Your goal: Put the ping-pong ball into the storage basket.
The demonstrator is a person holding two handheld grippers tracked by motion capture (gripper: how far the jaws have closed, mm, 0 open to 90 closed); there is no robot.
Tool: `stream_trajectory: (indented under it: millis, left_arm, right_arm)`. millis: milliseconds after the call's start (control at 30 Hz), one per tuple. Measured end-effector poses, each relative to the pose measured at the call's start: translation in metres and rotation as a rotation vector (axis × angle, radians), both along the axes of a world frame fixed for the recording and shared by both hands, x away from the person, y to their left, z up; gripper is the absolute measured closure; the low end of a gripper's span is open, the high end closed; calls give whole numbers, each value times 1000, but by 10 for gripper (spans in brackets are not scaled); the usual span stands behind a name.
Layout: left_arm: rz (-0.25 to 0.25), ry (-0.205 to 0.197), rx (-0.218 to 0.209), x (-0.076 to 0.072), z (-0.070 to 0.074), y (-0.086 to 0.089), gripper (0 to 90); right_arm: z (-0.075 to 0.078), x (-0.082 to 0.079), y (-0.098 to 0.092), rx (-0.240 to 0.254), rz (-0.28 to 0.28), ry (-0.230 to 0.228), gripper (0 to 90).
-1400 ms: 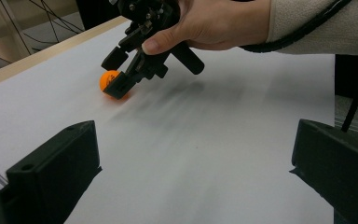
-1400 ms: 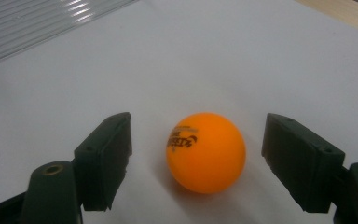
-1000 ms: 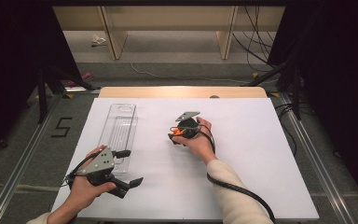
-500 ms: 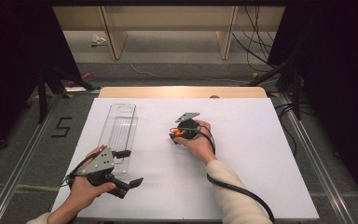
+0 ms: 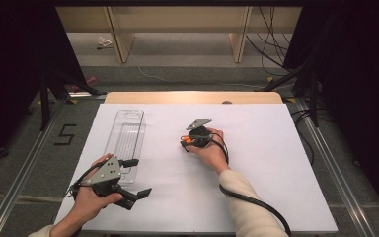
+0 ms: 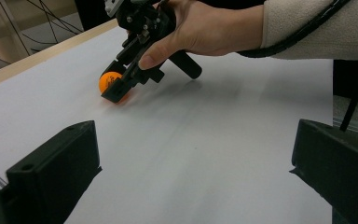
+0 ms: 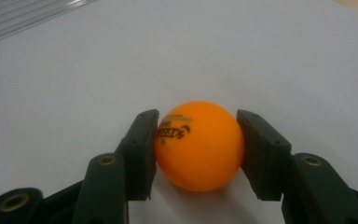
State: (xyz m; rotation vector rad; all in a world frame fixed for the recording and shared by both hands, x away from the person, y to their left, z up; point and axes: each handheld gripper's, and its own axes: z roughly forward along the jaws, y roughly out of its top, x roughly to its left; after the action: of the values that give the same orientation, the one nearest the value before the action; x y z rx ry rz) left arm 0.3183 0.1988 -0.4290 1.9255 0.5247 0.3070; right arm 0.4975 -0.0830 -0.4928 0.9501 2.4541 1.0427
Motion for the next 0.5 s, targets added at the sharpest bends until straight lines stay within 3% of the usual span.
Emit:
stream_trajectory:
  millis: [500]
  left_arm:
    - [4, 2, 0, 0, 0, 0, 2]
  right_arm:
    - [13, -5, 1, 34, 20, -22, 514]
